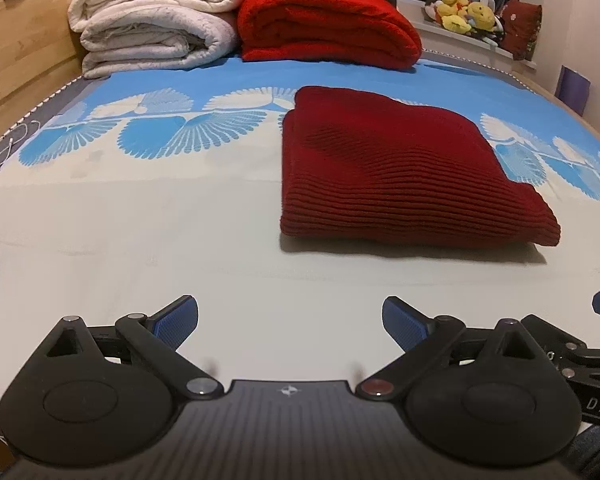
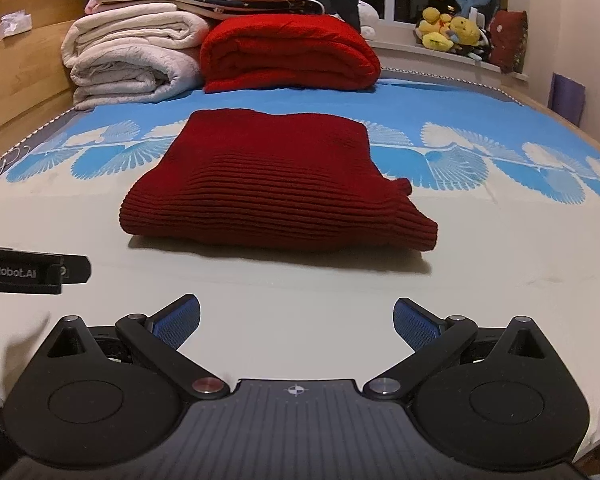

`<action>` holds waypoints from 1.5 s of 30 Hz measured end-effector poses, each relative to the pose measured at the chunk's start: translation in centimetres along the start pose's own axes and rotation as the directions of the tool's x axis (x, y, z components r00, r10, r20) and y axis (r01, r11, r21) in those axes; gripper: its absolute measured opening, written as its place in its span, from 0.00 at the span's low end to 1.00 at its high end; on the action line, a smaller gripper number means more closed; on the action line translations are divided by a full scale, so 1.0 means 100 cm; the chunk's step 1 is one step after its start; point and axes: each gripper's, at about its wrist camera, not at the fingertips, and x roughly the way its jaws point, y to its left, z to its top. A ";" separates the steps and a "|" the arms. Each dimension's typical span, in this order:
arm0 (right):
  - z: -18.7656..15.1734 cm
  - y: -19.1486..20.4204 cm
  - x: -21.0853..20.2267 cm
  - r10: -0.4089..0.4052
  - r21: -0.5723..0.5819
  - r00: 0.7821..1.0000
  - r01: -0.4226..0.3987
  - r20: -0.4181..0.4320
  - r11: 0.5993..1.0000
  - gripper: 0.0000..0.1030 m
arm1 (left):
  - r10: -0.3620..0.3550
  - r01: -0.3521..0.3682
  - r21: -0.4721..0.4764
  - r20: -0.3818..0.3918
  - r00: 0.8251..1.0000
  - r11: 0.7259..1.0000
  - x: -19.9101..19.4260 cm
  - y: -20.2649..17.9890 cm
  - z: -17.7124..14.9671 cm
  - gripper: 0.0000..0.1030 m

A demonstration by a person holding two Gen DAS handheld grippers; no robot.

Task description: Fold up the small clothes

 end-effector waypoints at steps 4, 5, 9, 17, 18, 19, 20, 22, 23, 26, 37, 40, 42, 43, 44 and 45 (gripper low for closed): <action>-0.001 -0.002 -0.001 -0.006 -0.001 1.000 0.006 0.001 1.000 0.99 | 0.000 0.000 0.005 0.010 1.000 1.000 -0.002 -0.003 -0.001 0.97; -0.001 -0.003 -0.001 -0.006 0.003 1.000 0.006 -0.001 1.000 0.99 | -0.001 0.001 0.005 0.010 1.000 1.000 -0.002 -0.003 -0.001 0.97; -0.002 -0.004 -0.002 -0.007 0.001 1.000 0.007 -0.007 1.000 0.99 | 0.001 -0.001 0.010 0.010 1.000 1.000 -0.001 -0.007 -0.001 0.97; -0.004 -0.004 -0.002 -0.004 -0.011 1.000 0.004 -0.009 1.000 0.99 | -0.002 0.002 0.018 0.012 1.000 1.000 0.000 -0.008 -0.002 0.97; -0.003 -0.003 -0.002 -0.004 -0.012 1.000 0.004 -0.010 1.000 0.99 | -0.002 0.002 0.020 0.012 1.000 1.000 0.001 -0.008 -0.002 0.97; -0.003 -0.003 -0.002 -0.004 -0.013 1.000 0.004 -0.011 1.000 0.99 | -0.001 0.001 0.020 0.012 1.000 1.000 0.001 -0.009 -0.002 0.97; -0.003 -0.003 -0.002 -0.003 -0.013 1.000 0.003 -0.012 1.000 0.99 | -0.001 0.001 0.021 0.012 1.000 1.000 0.001 -0.009 -0.002 0.97; -0.004 -0.002 -0.001 -0.003 -0.015 1.000 0.003 -0.013 1.000 0.99 | -0.002 0.001 0.021 0.013 1.000 1.000 0.001 -0.009 -0.002 0.97; -0.004 -0.002 -0.001 -0.003 -0.015 1.000 0.003 -0.013 1.000 0.99 | -0.001 0.000 0.021 0.012 1.000 1.000 0.001 -0.009 -0.002 0.97; -0.004 -0.002 -0.001 -0.002 -0.017 1.000 0.002 -0.016 1.000 0.99 | -0.001 0.001 0.021 0.014 1.000 1.000 0.001 -0.009 -0.002 0.97; -0.004 -0.002 -0.001 -0.003 -0.017 1.000 0.003 -0.015 1.000 0.99 | 0.013 -0.014 0.037 0.021 1.000 0.999 0.001 -0.014 -0.002 0.97; -0.004 -0.002 -0.001 -0.002 -0.016 1.000 0.002 -0.016 1.000 0.99 | 0.015 -0.016 0.040 0.022 1.000 0.999 0.001 -0.015 -0.002 0.97; -0.004 -0.002 -0.001 -0.003 -0.016 1.000 0.002 -0.015 1.000 0.99 | 0.016 -0.017 0.042 0.022 1.000 0.999 0.001 -0.015 -0.003 0.97; -0.004 -0.002 -0.001 -0.002 -0.016 1.000 0.002 -0.015 1.000 0.99 | 0.017 -0.018 0.043 0.022 1.000 0.999 0.001 -0.016 -0.003 0.97; -0.004 -0.002 -0.001 -0.002 -0.016 1.000 0.002 -0.016 1.000 0.99 | 0.019 -0.020 0.044 0.021 1.000 0.999 0.001 -0.016 -0.003 0.97; -0.004 -0.002 -0.001 -0.003 -0.016 1.000 0.002 -0.015 1.000 0.99 | 0.019 -0.020 0.045 0.020 1.000 0.999 0.001 -0.016 -0.003 0.97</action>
